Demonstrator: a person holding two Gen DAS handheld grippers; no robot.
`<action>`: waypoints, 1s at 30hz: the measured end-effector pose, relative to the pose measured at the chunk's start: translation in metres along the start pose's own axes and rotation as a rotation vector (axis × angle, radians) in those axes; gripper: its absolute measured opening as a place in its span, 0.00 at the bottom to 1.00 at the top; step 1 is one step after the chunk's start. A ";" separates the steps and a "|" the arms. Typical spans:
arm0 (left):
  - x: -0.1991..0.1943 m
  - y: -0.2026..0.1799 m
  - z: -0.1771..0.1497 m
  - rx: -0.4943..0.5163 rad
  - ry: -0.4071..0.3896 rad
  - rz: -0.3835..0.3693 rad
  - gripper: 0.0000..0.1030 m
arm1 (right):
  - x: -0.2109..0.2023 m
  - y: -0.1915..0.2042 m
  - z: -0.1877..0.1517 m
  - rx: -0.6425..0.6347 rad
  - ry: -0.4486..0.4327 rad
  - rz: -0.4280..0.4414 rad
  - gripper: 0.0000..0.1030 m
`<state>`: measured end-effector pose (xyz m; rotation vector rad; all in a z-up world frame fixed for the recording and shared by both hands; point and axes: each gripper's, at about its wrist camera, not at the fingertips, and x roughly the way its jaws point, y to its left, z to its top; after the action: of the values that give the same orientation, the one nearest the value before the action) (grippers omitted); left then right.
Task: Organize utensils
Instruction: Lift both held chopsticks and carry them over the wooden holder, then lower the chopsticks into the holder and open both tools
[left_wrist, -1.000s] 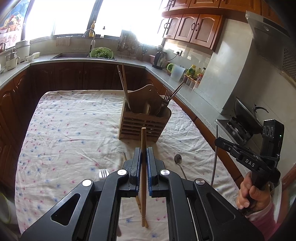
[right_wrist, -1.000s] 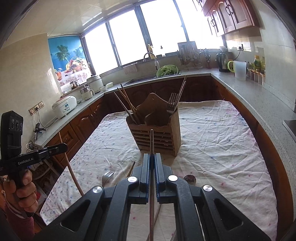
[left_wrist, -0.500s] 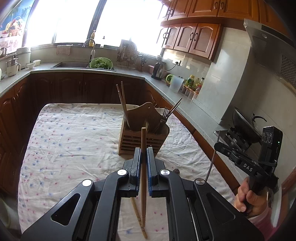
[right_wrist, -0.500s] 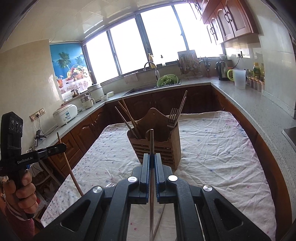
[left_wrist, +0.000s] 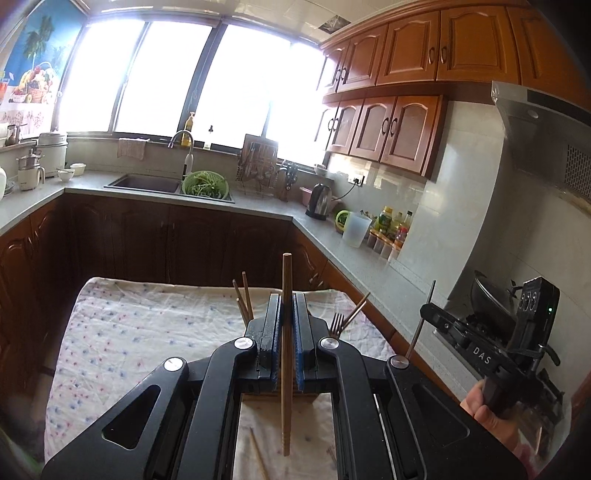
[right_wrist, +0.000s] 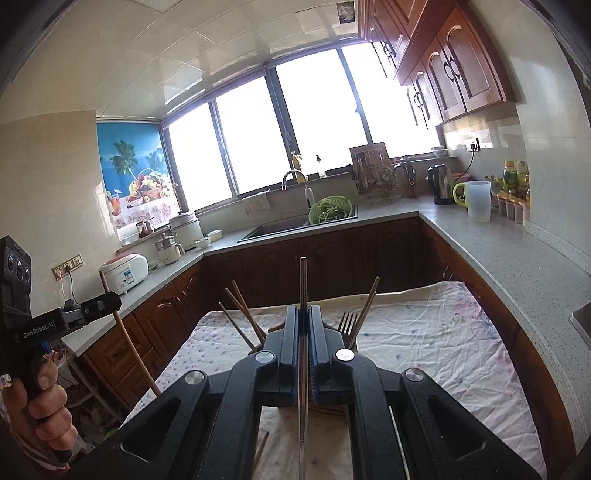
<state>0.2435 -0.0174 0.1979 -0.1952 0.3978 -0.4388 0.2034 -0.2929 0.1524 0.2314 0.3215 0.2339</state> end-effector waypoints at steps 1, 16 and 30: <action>0.005 0.001 0.006 -0.004 -0.015 0.005 0.05 | 0.005 0.001 0.005 -0.004 -0.017 -0.004 0.05; 0.097 0.025 0.037 -0.064 -0.149 0.077 0.05 | 0.080 -0.023 0.037 0.038 -0.192 -0.053 0.05; 0.150 0.040 -0.054 -0.092 0.010 0.098 0.05 | 0.106 -0.040 -0.036 0.073 -0.157 -0.091 0.05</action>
<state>0.3604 -0.0545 0.0885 -0.2617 0.4362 -0.3258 0.2964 -0.2967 0.0792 0.3048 0.1846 0.1133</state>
